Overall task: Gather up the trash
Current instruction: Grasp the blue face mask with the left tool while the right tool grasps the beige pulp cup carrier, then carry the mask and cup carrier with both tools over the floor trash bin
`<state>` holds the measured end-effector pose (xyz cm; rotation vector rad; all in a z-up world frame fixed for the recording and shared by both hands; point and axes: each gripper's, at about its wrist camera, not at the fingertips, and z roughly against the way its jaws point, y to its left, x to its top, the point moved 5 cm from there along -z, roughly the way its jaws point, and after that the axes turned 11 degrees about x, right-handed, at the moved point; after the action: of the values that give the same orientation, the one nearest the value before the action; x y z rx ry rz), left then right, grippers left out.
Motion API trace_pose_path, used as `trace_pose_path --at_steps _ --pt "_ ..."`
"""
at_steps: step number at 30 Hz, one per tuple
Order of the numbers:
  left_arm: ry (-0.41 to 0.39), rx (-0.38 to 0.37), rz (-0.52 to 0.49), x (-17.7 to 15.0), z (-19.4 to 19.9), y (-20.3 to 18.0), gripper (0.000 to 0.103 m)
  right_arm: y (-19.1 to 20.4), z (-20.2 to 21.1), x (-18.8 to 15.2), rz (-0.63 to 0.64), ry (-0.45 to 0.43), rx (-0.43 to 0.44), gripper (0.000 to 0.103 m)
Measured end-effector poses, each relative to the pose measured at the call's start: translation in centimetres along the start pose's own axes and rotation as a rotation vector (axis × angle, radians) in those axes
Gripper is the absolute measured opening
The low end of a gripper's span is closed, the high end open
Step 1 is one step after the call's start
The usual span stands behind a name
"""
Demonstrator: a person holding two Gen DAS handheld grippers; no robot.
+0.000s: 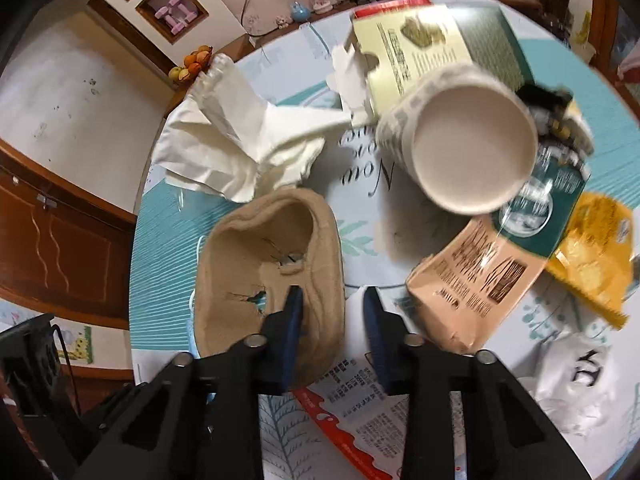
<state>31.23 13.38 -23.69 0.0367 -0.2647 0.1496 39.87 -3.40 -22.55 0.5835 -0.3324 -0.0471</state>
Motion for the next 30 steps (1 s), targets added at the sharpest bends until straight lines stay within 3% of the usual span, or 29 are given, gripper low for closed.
trace_pose_path --at_steps 1,2,5,7,13,20,27,30 --pt "-0.006 0.012 0.0 0.2 0.0 0.0 0.038 0.0 -0.4 -0.1 -0.006 0.002 0.013 0.016" --pt "-0.009 0.02 0.003 0.3 0.0 0.0 0.028 -0.2 -0.6 -0.2 -0.009 0.0 0.02 0.015" --pt "-0.006 0.006 0.03 0.4 0.0 0.4 0.011 -0.3 -0.5 -0.7 -0.004 -0.015 0.032 0.012" --pt "-0.019 -0.003 0.04 0.6 0.5 0.4 0.006 -0.4 -0.4 -1.1 -0.004 -0.021 0.036 0.012" --pt "-0.092 -0.006 0.022 0.6 3.0 -0.4 0.005 -0.1 2.6 -2.5 -0.006 -0.079 0.071 0.012" --pt "-0.178 -0.009 -0.056 -2.5 6.5 -0.8 0.005 -1.0 8.1 -6.7 -0.048 -0.148 0.097 0.012" --pt "-0.204 -0.105 -0.143 -8.8 10.0 -3.3 0.005 -3.3 14.6 -14.8 -0.091 -0.216 0.061 0.012" --pt "-0.251 -0.149 -0.218 -12.1 12.2 -5.7 0.005 -5.0 17.5 -18.9 -0.125 -0.245 0.051 0.012"
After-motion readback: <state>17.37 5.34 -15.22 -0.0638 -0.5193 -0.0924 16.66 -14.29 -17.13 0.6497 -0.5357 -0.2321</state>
